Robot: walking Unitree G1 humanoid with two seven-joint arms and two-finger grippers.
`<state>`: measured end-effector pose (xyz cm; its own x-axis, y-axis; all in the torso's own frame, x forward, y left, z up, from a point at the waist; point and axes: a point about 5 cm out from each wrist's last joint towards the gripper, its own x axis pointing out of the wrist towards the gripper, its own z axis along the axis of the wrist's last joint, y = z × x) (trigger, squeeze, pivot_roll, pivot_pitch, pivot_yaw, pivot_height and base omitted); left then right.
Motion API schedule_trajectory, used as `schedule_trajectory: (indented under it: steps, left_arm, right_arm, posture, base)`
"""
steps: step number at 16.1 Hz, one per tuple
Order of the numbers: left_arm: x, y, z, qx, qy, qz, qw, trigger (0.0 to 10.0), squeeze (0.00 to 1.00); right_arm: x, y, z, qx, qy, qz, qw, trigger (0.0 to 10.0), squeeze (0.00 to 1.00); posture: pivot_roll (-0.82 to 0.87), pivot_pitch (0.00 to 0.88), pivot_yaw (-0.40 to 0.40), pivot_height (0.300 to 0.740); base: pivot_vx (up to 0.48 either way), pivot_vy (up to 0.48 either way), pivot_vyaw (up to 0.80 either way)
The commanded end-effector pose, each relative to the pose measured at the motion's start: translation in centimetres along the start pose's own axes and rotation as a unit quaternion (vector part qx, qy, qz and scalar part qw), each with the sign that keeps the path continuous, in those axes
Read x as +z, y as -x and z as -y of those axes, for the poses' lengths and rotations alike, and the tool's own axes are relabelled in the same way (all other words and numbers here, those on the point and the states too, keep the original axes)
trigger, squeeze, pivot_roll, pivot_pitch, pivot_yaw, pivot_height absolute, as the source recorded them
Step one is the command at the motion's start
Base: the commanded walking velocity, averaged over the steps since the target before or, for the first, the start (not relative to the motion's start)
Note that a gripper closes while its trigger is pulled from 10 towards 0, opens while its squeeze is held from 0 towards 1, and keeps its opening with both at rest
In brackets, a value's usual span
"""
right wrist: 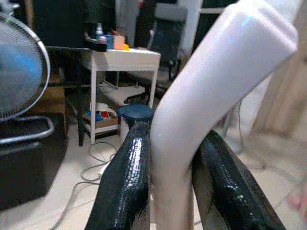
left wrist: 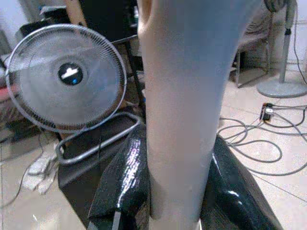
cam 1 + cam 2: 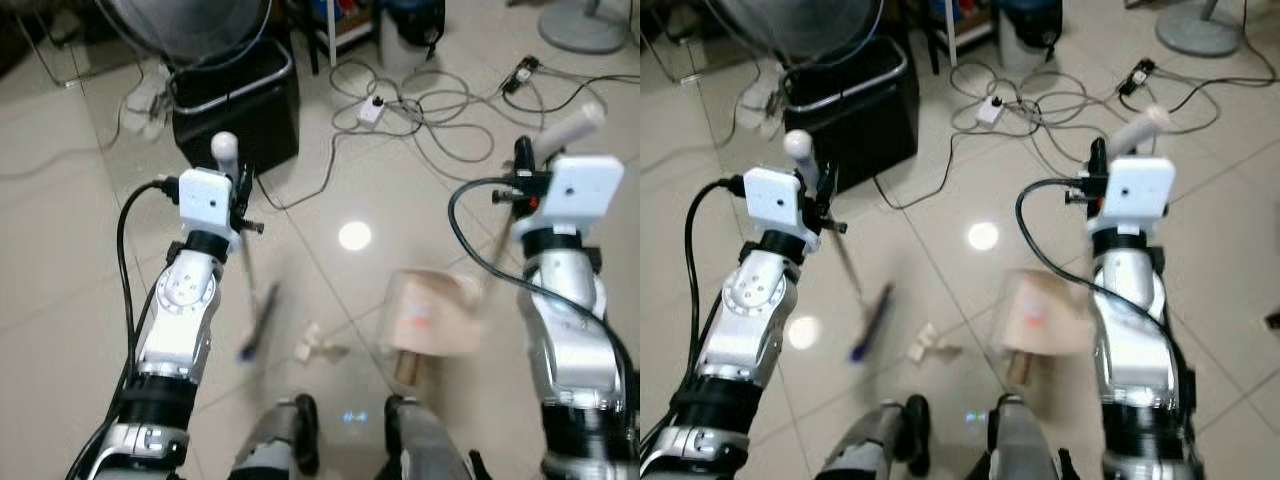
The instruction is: Sweep floor
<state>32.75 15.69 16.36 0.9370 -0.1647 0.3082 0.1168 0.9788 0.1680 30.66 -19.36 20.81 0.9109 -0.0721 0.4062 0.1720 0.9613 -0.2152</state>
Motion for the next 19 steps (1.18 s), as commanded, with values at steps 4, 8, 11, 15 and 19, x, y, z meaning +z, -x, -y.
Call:
schedule_trajectory:
  steps: [4, 8, 11, 15, 19]
  left_arm:
    - [-0.5, 0.0, -0.6, 0.013, -0.028, 0.000, 1.000, 10.0, 0.00]
    - [-0.8, -0.4, 0.3, -0.007, -0.027, -0.002, 1.000, 10.0, 0.00]
    - [-0.9, -0.9, 1.0, -0.017, -0.023, 0.001, 1.000, 10.0, 0.00]
    - [-0.7, -1.3, 1.6, -0.020, -0.017, 0.008, 1.000, 10.0, 0.00]
    - [-0.8, -1.8, 1.9, -0.013, -0.026, 0.012, 0.999, 10.0, 0.00]
  right_arm:
    - [0.0, -1.9, -0.9, 0.046, 0.023, 0.056, 0.997, 10.0, 0.00]
    - [0.6, -4.3, -1.3, 0.070, 0.044, 0.094, 0.992, 10.0, 0.00]
    - [0.4, -5.1, -2.1, 0.084, 0.035, 0.115, 0.989, 10.0, 0.00]
    - [0.3, -5.4, -2.9, 0.086, 0.013, 0.135, 0.987, 10.0, 0.00]
    - [-0.4, -5.5, -4.3, 0.091, -0.012, 0.126, 0.988, 10.0, 0.00]
  posture:
    - [0.05, 0.326, 0.078, 0.740]
    - [0.06, 0.367, 0.077, 0.740]
    - [0.07, 0.385, 0.079, 0.740]
    - [0.08, 0.405, 0.087, 0.740]
    - [0.08, 0.416, 0.092, 0.740]
  base:
    - [0.000, 0.000, 0.00]
    - [0.000, 0.000, 0.00]
    - [0.000, 0.000, 0.00]
    - [0.000, 0.000, 0.00]
    - [0.000, 0.000, 0.00]
